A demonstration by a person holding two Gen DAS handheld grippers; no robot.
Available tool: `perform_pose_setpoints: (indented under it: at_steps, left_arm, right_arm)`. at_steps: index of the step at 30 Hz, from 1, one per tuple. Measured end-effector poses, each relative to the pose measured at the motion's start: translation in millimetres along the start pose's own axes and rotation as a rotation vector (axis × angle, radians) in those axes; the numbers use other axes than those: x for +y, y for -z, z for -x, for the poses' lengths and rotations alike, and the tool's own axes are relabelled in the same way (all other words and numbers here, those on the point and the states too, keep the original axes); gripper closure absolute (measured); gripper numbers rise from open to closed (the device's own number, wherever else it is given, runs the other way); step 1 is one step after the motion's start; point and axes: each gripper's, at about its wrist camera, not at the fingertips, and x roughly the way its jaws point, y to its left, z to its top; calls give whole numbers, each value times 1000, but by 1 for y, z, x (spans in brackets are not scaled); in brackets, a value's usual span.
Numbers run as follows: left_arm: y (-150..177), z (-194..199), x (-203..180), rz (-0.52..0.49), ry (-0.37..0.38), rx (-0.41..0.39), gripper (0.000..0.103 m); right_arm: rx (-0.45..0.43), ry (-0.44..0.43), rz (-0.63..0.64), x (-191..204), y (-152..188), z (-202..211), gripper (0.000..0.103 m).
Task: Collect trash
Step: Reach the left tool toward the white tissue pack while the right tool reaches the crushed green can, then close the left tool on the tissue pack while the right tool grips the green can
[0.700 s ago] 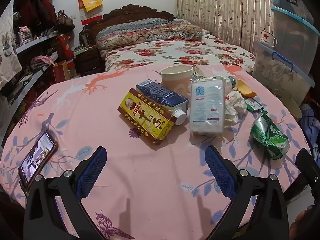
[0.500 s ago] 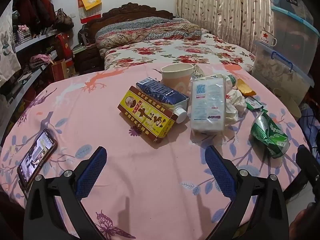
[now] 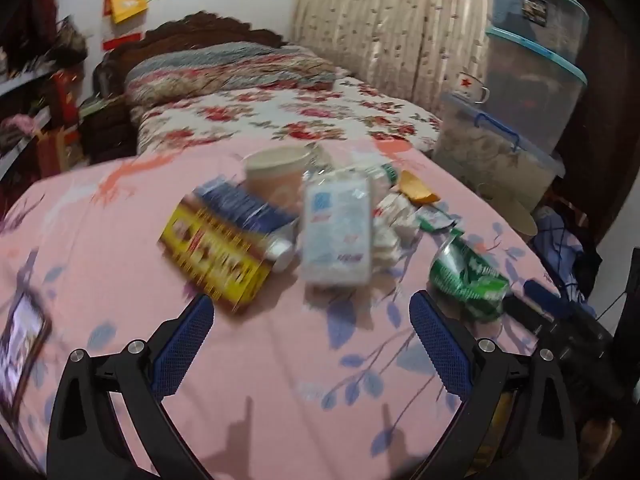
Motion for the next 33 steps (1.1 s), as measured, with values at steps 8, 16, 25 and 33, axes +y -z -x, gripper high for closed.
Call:
perform_pose_setpoints:
  at_steps: [8, 16, 25, 33]
  left_arm:
    - [-34, -76, -18, -12, 17, 109, 18]
    - [-32, -100, -22, -18, -16, 176, 55]
    - [-11, -42, -5, 31, 82, 137, 61]
    - [0, -45, -39, 7, 327, 234, 61]
  right_arm:
    - [51, 34, 10, -40, 7, -22, 23]
    - [70, -47, 47, -51, 3, -45, 4]
    - [181, -341, -119, -83, -8, -78, 3]
    - [281, -494, -368, -144, -34, -120, 15]
